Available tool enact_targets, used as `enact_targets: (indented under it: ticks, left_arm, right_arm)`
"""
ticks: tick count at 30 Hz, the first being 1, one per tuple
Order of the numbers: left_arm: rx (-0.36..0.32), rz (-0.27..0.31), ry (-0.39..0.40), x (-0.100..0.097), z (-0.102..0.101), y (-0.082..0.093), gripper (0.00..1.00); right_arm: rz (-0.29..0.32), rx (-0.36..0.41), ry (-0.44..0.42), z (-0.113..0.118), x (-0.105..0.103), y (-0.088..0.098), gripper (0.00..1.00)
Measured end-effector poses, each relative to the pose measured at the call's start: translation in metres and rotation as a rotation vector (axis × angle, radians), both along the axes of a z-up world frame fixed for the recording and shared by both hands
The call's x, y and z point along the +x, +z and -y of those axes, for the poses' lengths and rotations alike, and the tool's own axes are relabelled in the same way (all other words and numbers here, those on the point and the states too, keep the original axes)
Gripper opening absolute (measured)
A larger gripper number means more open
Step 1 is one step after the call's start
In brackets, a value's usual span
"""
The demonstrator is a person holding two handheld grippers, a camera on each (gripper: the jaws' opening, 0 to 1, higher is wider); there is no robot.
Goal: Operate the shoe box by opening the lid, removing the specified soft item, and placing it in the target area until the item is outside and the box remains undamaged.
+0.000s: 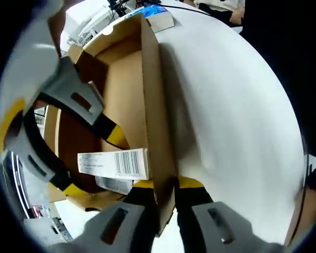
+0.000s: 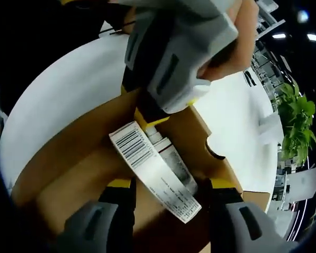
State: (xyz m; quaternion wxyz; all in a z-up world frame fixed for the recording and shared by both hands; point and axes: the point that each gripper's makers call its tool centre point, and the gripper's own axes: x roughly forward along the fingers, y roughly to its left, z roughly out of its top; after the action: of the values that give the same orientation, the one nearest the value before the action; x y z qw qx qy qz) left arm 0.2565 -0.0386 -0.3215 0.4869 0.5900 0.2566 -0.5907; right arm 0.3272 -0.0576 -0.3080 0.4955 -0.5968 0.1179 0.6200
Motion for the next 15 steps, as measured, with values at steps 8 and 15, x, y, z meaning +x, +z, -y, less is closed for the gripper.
enact_targets:
  ticks: [8, 15]
  left_arm:
    - [0.001, 0.000, 0.002, 0.000, 0.000, 0.000, 0.09]
    - [0.002, 0.000, 0.002, -0.001, 0.000, 0.000, 0.09]
  right_arm:
    - [-0.024, -0.028, 0.007, 0.005, -0.005, -0.005, 0.46]
    - [-0.045, -0.023, -0.013, 0.011, -0.006, -0.004, 0.42]
